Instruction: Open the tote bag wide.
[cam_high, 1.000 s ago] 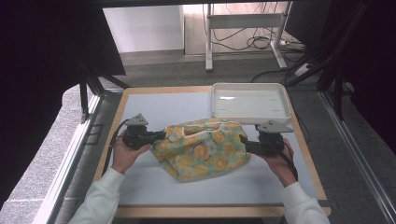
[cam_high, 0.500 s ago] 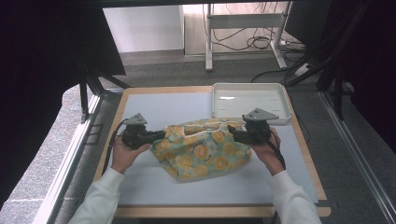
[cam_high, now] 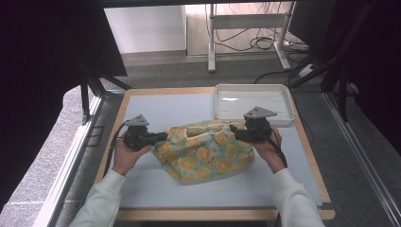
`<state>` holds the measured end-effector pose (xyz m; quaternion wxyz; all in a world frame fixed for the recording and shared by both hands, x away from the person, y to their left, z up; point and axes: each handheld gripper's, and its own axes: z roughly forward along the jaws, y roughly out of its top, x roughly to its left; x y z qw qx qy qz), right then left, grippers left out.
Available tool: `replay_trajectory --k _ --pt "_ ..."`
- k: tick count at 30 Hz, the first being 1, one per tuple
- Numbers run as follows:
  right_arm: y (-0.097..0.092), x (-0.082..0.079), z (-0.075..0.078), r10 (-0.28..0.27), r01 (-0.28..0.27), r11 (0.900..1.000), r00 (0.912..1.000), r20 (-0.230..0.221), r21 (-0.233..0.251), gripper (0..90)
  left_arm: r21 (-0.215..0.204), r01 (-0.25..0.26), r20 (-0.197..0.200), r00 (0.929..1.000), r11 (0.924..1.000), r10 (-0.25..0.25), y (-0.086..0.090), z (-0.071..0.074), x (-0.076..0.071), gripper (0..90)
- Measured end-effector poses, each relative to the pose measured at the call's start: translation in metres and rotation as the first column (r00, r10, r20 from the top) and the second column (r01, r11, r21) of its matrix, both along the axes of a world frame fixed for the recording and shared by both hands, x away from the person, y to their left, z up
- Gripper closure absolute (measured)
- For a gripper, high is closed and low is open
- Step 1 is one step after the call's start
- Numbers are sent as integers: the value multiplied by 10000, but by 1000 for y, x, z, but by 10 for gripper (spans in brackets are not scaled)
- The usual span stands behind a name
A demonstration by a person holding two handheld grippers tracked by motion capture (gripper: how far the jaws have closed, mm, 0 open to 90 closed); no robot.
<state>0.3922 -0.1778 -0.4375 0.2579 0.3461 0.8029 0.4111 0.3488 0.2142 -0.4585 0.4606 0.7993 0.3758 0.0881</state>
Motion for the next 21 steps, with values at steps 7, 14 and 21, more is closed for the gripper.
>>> replay_trajectory --k 7,14,21 --pt "9 6 -1 236 -239 9994 9997 -118 -261 334 78 68 -16 10000 9999 -68 -1 -1 1 900" --pt "20 16 -4 437 -466 9970 9978 -489 -610 342 35 15 -8 10000 10000 -15 1 0 0 900" --pt "30 25 -6 557 -614 9951 9957 -743 -776 338 52 19 6 10000 10000 -19 2 -1 0 900"
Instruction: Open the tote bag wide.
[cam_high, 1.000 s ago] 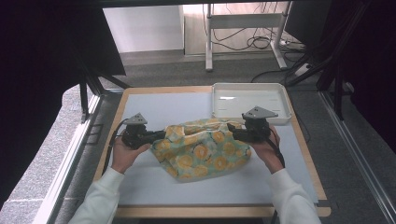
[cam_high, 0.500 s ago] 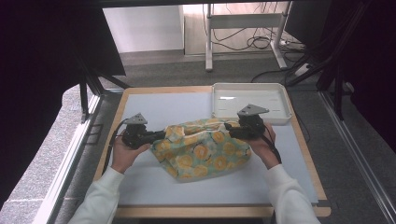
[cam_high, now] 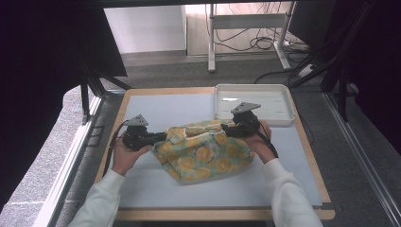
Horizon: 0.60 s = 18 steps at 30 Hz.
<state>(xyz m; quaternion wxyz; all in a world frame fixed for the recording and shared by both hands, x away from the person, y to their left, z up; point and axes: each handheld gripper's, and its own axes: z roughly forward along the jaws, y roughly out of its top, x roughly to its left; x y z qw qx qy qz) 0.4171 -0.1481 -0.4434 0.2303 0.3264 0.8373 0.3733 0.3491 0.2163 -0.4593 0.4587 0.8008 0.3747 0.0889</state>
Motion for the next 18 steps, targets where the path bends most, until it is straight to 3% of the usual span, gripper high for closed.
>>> replay_trajectory --k 11,18 --pt "20 15 -12 402 -428 9961 9986 -351 -770 337 2 -76 -37 10000 10000 76 -2 -1 1 900" --pt "25 25 -27 357 -435 9920 9971 -674 -1181 351 16 -142 -69 9999 9999 142 -1 -3 2 900"
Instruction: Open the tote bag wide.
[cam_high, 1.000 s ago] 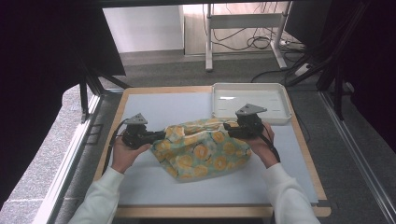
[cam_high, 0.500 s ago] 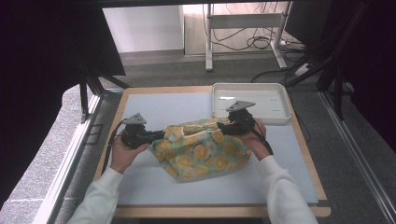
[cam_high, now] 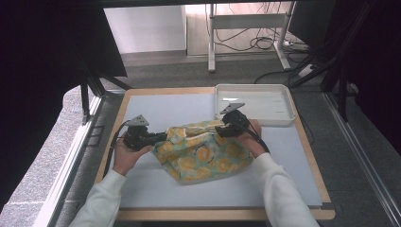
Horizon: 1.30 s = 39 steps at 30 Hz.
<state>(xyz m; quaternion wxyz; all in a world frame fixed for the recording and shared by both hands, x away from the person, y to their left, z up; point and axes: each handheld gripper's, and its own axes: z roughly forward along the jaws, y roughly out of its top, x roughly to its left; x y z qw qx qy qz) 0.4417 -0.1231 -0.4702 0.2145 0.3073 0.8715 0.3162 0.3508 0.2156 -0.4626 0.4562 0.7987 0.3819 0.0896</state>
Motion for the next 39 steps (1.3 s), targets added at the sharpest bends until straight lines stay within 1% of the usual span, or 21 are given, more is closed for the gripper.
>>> replay_trajectory --k 4,5,9,11,12,16,19,21,28,33,34,39 --pt "1 4 -5 -62 61 9998 9999 -79 -163 374 -6 -11 10 10000 10000 11 1 0 0 900" --pt "1 6 -8 -21 20 9993 10000 -8 -374 420 6 -16 16 10000 10000 16 1 0 0 900" --pt "2 8 -12 -5 4 9984 10000 -16 -564 543 -2 -33 -23 10000 10000 33 2 -1 0 900" --pt "2 9 -13 -9 5 9981 10000 -61 -608 619 -5 -37 -22 10000 10000 37 2 -1 0 900" --pt "1 10 -13 -2 0 9984 10000 -46 -562 656 -7 -37 -22 10000 10000 37 3 -1 0 900" --pt "-2 9 -10 -40 40 10000 10000 -68 -43 799 -14 -56 -24 10000 10000 56 3 -1 0 900" --pt "-5 9 -8 -22 24 9999 9999 -144 155 866 -14 -58 -36 10000 10000 58 3 -1 1 900" --pt "-6 9 -6 -53 58 9995 9998 -178 297 885 -10 -64 -35 10000 10000 64 3 -1 1 900" --pt "-11 5 0 -20 33 9963 9999 -155 854 890 -10 -84 -42 10000 10000 84 4 -2 1 900" --pt "-14 1 5 92 -69 9912 9998 -163 1323 891 -14 -82 -62 9999 10000 82 4 -2 1 900" --pt "-14 1 5 92 -69 9912 9998 -163 1323 891 -14 -82 -62 9999 10000 82 4 -2 1 900" --pt "-16 -4 10 141 -124 9853 9999 -92 1703 891 -17 -88 -66 9999 10000 88 4 -2 1 900"
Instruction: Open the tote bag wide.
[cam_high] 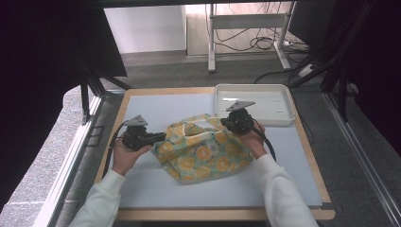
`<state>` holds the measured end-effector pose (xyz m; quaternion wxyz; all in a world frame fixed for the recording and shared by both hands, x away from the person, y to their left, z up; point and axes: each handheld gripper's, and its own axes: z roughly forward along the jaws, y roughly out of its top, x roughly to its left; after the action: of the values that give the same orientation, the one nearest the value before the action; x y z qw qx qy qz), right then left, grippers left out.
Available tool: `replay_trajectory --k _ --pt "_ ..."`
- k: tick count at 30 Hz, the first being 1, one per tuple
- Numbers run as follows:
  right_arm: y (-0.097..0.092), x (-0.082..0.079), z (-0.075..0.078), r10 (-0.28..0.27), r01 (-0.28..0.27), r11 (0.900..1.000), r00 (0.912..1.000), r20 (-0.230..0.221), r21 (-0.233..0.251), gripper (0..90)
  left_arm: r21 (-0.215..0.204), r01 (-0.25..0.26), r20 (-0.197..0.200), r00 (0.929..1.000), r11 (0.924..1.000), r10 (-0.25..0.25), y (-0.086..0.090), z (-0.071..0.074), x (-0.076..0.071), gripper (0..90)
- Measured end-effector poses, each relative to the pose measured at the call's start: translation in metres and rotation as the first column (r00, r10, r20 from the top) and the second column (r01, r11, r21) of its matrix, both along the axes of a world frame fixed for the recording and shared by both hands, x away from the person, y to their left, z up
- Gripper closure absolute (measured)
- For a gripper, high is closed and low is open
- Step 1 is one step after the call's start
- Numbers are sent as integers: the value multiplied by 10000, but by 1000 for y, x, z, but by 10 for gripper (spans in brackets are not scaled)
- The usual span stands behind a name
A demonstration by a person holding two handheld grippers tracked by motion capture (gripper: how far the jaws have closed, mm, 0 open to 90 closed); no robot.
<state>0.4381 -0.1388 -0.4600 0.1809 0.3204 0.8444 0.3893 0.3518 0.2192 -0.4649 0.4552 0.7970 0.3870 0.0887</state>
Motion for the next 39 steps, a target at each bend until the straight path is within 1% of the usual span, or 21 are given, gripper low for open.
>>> replay_trajectory --k 8,10,13,14,16,19,22,26,29,31,33,35,38,39 --pt "-2 -9 7 123 -129 9984 9999 104 558 891 -12 -21 40 10000 10000 21 1 0 0 900" --pt "-3 -12 8 163 -178 9974 9996 222 695 891 -31 -34 66 10000 10000 34 1 0 -1 900" --pt "-5 -15 8 116 -140 9973 9993 341 725 891 -42 -27 64 10000 10000 28 1 1 -1 900" --pt "-6 -16 7 96 -123 9973 9993 374 729 891 -74 -25 56 10000 10000 26 2 1 -1 900" --pt "-12 -20 7 9 -46 9959 9991 416 901 892 -115 -31 49 10000 9999 32 2 0 -2 900" --pt "-17 -21 6 -76 34 9956 9990 439 942 891 -143 -27 60 10000 9999 28 3 0 -2 900" --pt "-24 -24 9 -256 193 9938 9981 561 1097 891 -187 -39 118 9999 9998 42 3 2 -4 900" --pt "-28 -29 14 -298 201 9905 9971 700 1359 891 -234 25 199 9998 9997 -20 4 3 -7 900" --pt "-31 -34 18 -217 93 9876 9968 774 1567 892 -252 82 262 9996 9996 -75 4 5 -9 900" --pt "-33 -38 20 -159 29 9855 9971 751 1695 891 -313 110 263 9996 9995 -101 4 5 -10 900" --pt "-35 -43 21 -84 -44 9813 9978 652 1926 892 -354 125 216 9997 9993 -118 4 4 -11 900" --pt "-36 -48 20 -4 -113 9784 9984 564 2064 891 -282 164 253 9996 9995 -157 4 4 -11 900" --pt "-37 -57 18 112 -217 9782 9986 520 2067 892 -290 256 319 9992 9993 -247 3 6 -14 900" --pt "-37 -59 17 159 -273 9780 9983 565 2066 892 -281 296 347 9990 9992 -286 2 6 -16 900"
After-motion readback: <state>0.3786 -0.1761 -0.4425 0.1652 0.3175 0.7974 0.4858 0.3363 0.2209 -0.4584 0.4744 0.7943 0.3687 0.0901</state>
